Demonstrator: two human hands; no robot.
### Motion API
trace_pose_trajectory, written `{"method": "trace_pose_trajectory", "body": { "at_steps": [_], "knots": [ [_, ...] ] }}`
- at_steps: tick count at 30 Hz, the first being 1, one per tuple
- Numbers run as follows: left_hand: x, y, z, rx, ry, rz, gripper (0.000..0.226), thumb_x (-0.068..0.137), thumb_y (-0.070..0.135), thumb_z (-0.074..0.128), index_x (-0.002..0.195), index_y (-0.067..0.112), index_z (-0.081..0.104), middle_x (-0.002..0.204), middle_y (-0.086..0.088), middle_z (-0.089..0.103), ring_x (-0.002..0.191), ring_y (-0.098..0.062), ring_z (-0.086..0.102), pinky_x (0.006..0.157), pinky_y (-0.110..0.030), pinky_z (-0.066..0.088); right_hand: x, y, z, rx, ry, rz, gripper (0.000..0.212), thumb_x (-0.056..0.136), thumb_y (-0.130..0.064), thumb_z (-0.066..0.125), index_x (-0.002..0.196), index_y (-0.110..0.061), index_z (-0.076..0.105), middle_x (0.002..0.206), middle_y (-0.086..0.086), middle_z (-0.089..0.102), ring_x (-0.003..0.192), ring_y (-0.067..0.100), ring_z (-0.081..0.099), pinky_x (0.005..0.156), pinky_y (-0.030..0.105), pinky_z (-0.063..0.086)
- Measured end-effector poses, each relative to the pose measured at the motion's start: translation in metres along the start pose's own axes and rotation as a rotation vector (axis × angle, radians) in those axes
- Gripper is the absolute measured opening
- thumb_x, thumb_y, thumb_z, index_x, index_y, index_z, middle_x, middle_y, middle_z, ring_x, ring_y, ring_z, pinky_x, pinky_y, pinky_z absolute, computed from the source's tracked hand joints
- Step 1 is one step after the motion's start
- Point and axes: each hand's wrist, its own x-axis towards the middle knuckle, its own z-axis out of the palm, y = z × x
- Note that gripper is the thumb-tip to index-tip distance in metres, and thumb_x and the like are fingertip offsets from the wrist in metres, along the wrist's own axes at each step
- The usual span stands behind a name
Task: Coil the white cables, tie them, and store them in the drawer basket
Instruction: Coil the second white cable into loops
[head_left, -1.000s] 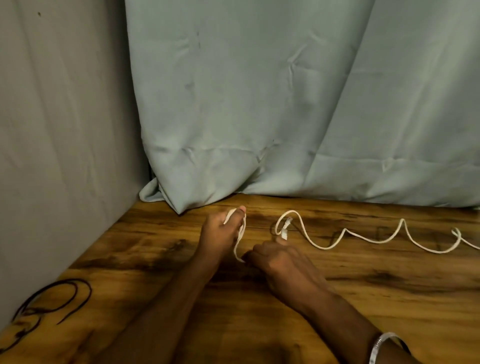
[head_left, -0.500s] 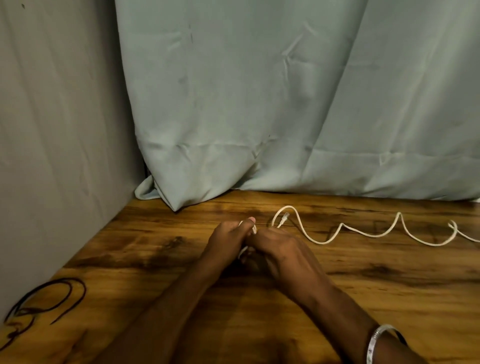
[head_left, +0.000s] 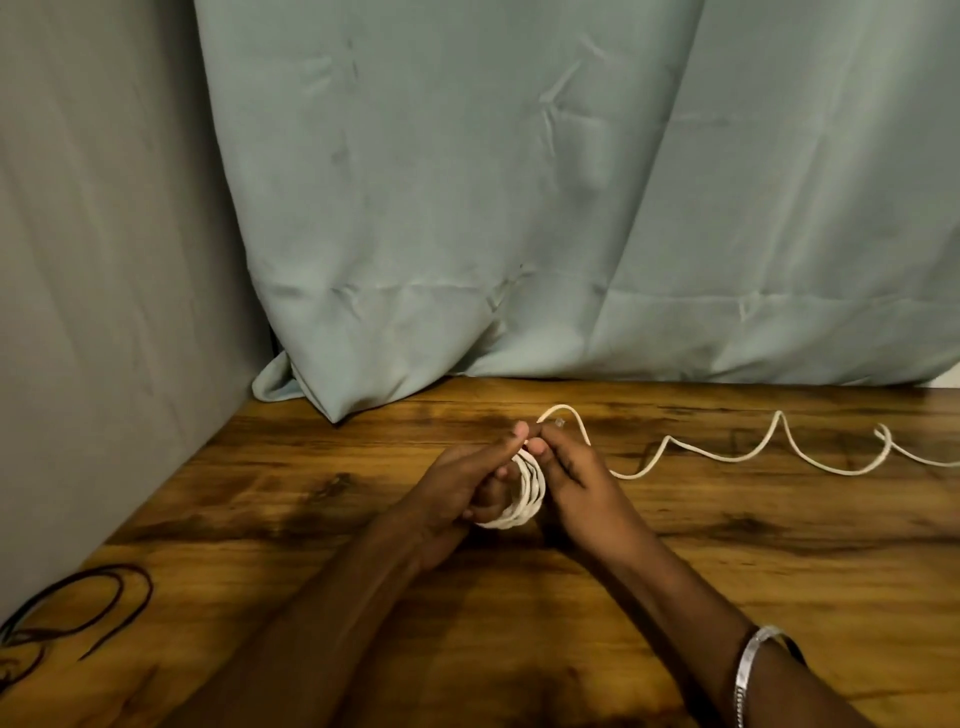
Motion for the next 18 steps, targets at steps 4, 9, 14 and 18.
{"method": "trace_pose_trajectory", "body": {
  "at_steps": [4,9,14,18],
  "knots": [
    [0.002,0.0,-0.003,0.026,0.158,0.001,0.045,0.083,0.045,0.067,0.061,0.009,0.05,0.046,-0.002,0.041,0.031,-0.004,0.027,0.035,-0.015,0.02,0.001,-0.003,0.006,0.457,-0.088,0.396,0.029,0.11,-0.019,0.047,0.108,0.007,0.061,0.065,0.004,0.05,0.045,0.007,0.04,0.04,0.02,0.033],
    [0.006,-0.008,-0.003,0.123,0.268,0.109,0.041,0.083,0.043,0.072,0.065,0.007,0.063,0.052,-0.007,0.056,0.035,-0.008,0.037,0.037,-0.018,0.026,0.001,-0.011,0.009,0.418,-0.136,0.444,0.037,0.104,-0.048,0.054,0.094,-0.02,0.075,0.063,0.001,0.046,0.048,0.01,0.032,0.045,0.023,0.021],
    [0.01,-0.012,-0.004,0.143,0.322,0.141,0.04,0.079,0.041,0.08,0.069,0.004,0.067,0.053,-0.011,0.056,0.039,-0.013,0.04,0.041,-0.02,0.03,-0.001,-0.021,0.003,0.344,-0.268,0.384,0.018,0.106,-0.013,0.054,0.108,-0.017,0.071,0.079,0.008,0.065,0.044,0.003,0.038,0.04,0.016,0.024],
    [0.01,-0.008,-0.003,0.223,0.335,0.128,0.045,0.07,0.04,0.086,0.091,0.011,0.06,0.058,-0.003,0.064,0.039,-0.009,0.05,0.041,-0.02,0.037,-0.004,-0.023,0.005,0.258,-0.243,0.417,0.027,0.106,-0.008,0.045,0.095,-0.02,0.067,0.071,-0.006,0.07,0.049,0.006,0.034,0.044,0.019,0.022]
  ]
}}
